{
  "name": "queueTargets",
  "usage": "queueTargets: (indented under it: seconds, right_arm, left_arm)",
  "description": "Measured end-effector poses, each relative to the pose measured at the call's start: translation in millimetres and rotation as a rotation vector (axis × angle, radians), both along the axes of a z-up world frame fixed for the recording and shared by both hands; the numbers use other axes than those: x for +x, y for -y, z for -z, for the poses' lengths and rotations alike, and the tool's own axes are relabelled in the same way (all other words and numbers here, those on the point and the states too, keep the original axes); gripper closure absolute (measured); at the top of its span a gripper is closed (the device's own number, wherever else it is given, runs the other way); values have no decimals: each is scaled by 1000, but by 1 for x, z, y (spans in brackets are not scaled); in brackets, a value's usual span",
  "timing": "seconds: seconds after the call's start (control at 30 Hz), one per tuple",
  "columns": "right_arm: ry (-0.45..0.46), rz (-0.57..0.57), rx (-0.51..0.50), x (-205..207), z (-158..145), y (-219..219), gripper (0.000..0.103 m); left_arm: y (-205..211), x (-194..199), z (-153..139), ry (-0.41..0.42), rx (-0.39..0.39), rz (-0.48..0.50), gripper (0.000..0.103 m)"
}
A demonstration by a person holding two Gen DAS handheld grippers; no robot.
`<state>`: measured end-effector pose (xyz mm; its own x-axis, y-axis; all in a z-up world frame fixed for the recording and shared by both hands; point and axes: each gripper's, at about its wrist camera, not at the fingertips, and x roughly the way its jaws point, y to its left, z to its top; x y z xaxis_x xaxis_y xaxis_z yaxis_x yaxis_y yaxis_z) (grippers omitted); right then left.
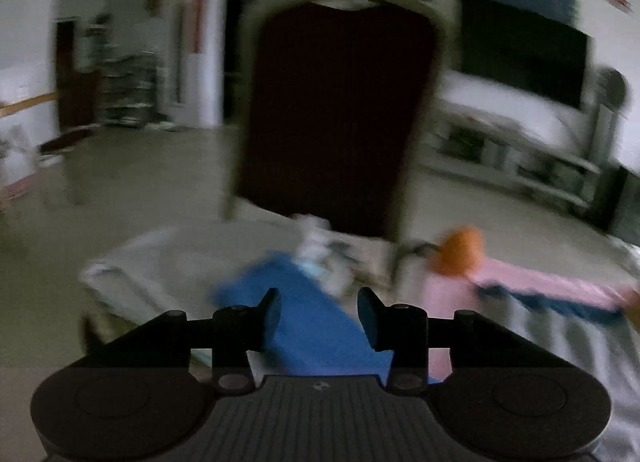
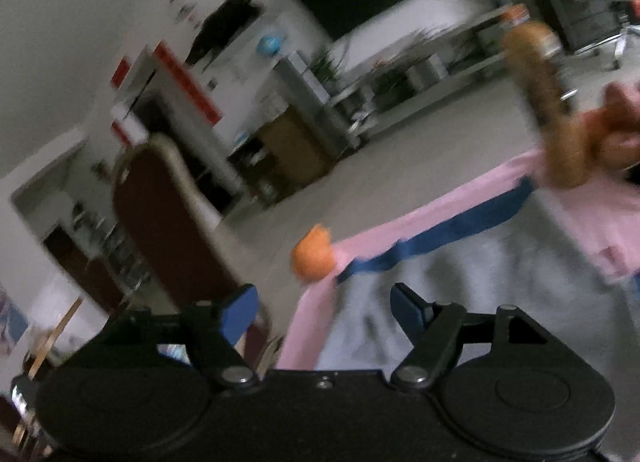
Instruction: Fold clothes
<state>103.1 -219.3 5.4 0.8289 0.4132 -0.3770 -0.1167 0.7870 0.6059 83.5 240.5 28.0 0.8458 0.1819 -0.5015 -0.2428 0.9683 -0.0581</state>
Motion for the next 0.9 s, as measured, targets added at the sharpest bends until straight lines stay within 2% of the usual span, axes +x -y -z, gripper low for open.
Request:
queueTargets:
  seconds: [0.17, 0.27, 0.33, 0.43, 0.53, 0.67, 0.77, 0.83, 0.9]
  right_arm:
    - [-17, 119, 22, -4, 6, 62, 31]
    - [-13, 159, -15, 5, 9, 82, 32]
    - [-16, 169, -36, 17, 12, 90, 49]
    - [-51, 176, -78, 52, 22, 96, 64]
    - [-94, 184, -123, 90, 35, 102, 64]
    - [-174, 218, -175, 161, 65, 108, 64]
    - [-233, 218, -206, 216, 97, 109, 62]
    - [-270, 216, -223, 249, 117, 108, 56]
    - [-305, 213, -238, 277, 136, 107, 55]
  left_arm:
    - [71, 34, 13, -53, 12, 112, 60]
    - [97, 65, 26, -95, -17, 136, 52]
    - [102, 97, 40, -138, -52, 126, 42]
    - [105, 146, 60, -207, -110, 113, 41]
    - [109, 202, 89, -290, -167, 119, 38]
    - [115, 267, 129, -363, -197, 124, 38]
    - [122, 306, 154, -383, -213, 123, 37]
    - [128, 326, 170, -396, -194, 141, 38]
    - [134, 340, 181, -396, -179, 172, 41]
